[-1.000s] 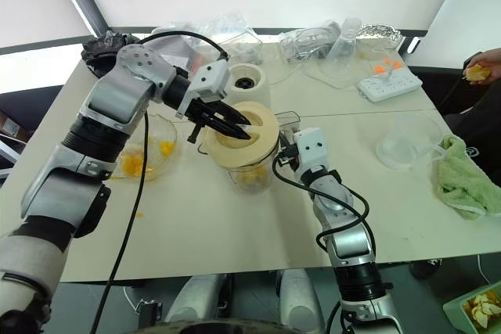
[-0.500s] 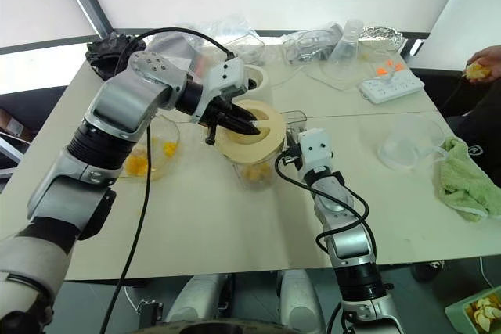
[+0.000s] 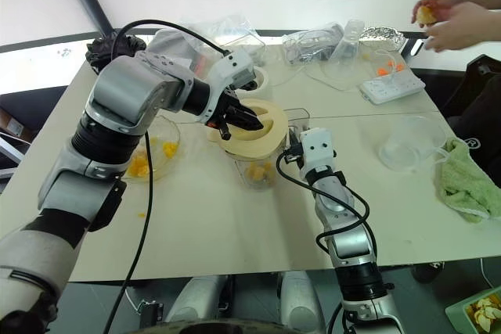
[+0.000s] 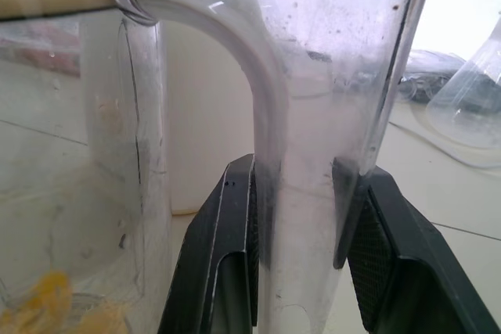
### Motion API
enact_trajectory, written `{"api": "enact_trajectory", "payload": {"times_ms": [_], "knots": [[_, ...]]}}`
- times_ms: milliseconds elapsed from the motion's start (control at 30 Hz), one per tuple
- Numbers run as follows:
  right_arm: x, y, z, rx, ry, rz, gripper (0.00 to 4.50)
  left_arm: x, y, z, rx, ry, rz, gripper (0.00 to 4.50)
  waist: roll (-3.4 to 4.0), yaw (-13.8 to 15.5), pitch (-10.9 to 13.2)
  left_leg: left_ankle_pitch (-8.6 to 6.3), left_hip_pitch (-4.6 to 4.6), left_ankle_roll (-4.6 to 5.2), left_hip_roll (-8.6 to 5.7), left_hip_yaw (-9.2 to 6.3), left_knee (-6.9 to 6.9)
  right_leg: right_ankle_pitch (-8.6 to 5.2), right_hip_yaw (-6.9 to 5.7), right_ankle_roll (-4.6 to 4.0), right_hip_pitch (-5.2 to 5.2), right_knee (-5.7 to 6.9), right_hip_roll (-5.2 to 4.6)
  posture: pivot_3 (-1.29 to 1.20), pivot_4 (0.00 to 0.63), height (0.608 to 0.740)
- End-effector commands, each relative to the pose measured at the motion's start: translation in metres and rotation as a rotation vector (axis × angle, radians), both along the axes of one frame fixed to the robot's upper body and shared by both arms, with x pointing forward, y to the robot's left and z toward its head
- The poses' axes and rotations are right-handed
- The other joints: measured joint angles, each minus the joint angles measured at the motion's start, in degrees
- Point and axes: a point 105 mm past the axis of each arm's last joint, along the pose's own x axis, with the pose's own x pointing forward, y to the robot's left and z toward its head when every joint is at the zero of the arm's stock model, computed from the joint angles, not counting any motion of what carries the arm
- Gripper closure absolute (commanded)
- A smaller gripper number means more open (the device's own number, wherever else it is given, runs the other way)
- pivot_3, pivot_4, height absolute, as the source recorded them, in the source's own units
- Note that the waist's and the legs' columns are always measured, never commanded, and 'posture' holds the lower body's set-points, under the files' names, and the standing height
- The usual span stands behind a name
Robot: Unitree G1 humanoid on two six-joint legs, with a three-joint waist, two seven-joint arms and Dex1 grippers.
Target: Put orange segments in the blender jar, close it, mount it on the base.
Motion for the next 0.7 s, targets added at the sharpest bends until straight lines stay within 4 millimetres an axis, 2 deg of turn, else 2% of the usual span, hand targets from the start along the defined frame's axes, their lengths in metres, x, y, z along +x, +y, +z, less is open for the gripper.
{"api": "enact_trajectory", "payload": {"times_ms": [33, 200, 300, 467, 567, 700], "knots": [[0.000, -0.014, 0.018, -0.085, -0.095, -0.053, 3.60, 0.018, 0.024, -0.028, 0.085, 0.027, 0.159, 4.23, 0.00, 0.0, 0.0, 0.00, 0.00, 0.00, 0.00, 0.00, 0.00, 0.00, 0.00, 0.00, 0.00, 0.00, -0.01, 0.00, 0.150, 0.740], [0.000, -0.013, 0.016, -0.089, -0.092, -0.046, 3.60, 0.018, 0.020, -0.020, 0.048, -0.079, 0.089, 1.74, 0.01, -0.1, 0.0, 0.00, -0.01, 0.00, 0.01, 0.00, 0.00, 0.00, 0.01, -0.01, -0.02, -0.03, -0.02, 0.00, 0.150, 0.740], [0.000, -0.013, 0.015, -0.090, -0.090, -0.045, 3.60, 0.015, 0.011, -0.003, -0.091, -0.121, 0.032, 0.27, 0.00, 0.1, 0.0, 0.00, -0.03, -0.01, 0.00, 0.00, 0.00, 0.00, 0.00, -0.02, -0.02, -0.07, -0.06, 0.00, 0.150, 0.740], [-0.001, -0.014, 0.012, -0.092, -0.085, -0.047, 3.60, 0.017, 0.002, 0.033, -0.303, -0.155, 0.011, 0.27, -0.02, -0.2, 0.0, 0.00, -0.44, -0.01, -0.03, 0.01, 0.01, 0.14, 0.00, -0.20, -0.38, -0.15, -0.06, 0.00, 0.150, 0.740], [-0.002, -0.014, 0.011, -0.093, -0.082, -0.047, 3.60, 0.017, 0.000, 0.051, -0.412, -0.174, 0.009, 0.27, -0.03, -0.3, 0.1, 0.01, -0.68, -0.01, -0.04, 0.07, -0.03, 0.30, 0.02, -0.02, -0.71, -0.06, -0.04, 0.00, 0.150, 0.740], [-0.003, -0.013, 0.008, -0.088, -0.076, -0.045, 3.60, 0.014, 0.005, 0.088, -0.648, -0.210, 0.022, 0.27, -0.05, -0.3, 0.1, 0.01, -0.67, -0.02, -0.02, 0.08, -0.22, 0.30, 0.02, -0.03, -0.79, -0.08, -0.02, 0.00, 0.150, 0.740]]}}
